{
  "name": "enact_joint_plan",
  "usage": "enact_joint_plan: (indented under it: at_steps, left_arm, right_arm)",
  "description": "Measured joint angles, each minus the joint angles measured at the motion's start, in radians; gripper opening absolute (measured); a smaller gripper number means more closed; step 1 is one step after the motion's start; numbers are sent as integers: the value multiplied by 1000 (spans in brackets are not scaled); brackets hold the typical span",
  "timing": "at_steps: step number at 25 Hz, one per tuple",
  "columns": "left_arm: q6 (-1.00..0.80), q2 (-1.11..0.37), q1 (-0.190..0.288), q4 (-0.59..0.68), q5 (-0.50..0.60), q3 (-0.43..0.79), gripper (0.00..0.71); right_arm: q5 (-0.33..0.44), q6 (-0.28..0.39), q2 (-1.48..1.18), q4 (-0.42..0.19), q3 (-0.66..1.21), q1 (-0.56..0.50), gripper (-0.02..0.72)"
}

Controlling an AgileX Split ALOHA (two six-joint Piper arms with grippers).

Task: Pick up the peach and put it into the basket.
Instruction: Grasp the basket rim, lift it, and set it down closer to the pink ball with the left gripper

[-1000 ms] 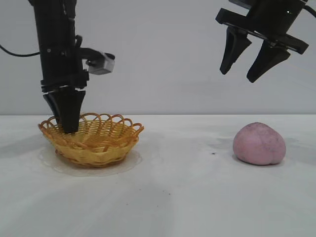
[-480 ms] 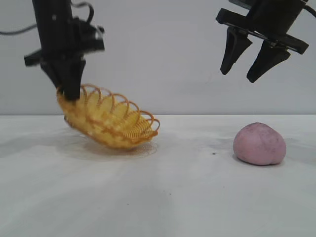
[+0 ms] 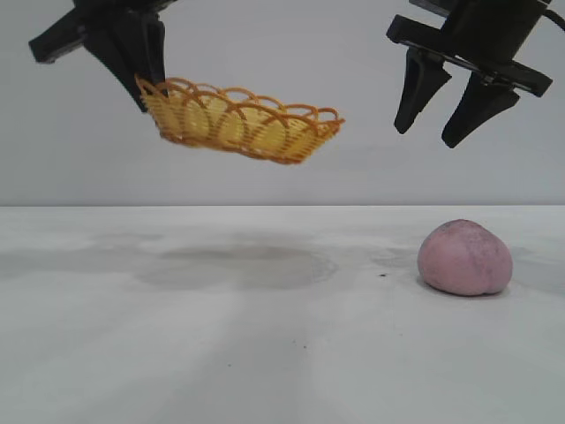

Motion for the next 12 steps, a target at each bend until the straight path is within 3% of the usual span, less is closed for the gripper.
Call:
enact_joint_plan:
  at_steps: [6, 12]
  left_arm:
    - [0, -71, -26, -146, -242, 283, 0]
    - [14, -37, -51, -215, -347, 349, 0]
  right_arm:
    - [-5, 0, 0, 0, 0, 0, 415]
    - [-5, 0, 0, 6, 0, 0, 415]
